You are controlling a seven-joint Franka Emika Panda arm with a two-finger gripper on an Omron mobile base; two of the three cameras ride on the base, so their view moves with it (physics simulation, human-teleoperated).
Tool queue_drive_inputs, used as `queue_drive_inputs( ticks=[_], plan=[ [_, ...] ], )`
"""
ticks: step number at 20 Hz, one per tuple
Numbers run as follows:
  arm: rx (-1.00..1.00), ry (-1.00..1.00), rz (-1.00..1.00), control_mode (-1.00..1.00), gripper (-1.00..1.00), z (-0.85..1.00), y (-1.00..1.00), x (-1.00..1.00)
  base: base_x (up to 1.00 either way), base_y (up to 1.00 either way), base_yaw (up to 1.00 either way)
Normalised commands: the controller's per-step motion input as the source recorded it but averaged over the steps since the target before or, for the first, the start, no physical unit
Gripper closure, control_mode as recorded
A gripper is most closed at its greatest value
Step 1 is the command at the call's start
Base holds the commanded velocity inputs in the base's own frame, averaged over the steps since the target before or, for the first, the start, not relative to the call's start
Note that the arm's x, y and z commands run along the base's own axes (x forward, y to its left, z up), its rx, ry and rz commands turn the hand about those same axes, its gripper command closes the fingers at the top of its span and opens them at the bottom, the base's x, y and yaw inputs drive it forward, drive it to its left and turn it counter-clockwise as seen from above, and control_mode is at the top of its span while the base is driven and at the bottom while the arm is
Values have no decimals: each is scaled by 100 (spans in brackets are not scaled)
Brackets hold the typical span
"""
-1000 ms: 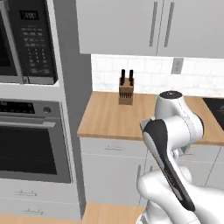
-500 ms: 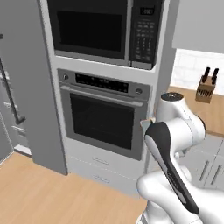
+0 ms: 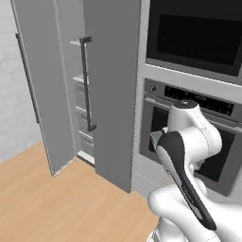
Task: Take the meat container that has the fish and place it on the second highest rack of the freezer. Then take the vegetable container that has the garlic and lemon and place it on the highest rack of the freezer.
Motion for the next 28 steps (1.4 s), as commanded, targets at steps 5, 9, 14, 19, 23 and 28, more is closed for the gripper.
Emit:
queue_drive_inputs(
  ticks=[5,9,14,19,23,28],
  plan=[
    [0,0,0,100,100,0,0,0,100,73,22],
    [0,0,0,100,100,0,0,0,100,64,1],
    [0,0,0,100,100,0,0,0,100,75,0],
    [0,0,0,100,100,0,0,0,100,59,-12],
    [0,0,0,100,100,0,0,0,79,45,-29],
    [0,0,0,100,100,0,0,0,13,6,-43]
  ],
)
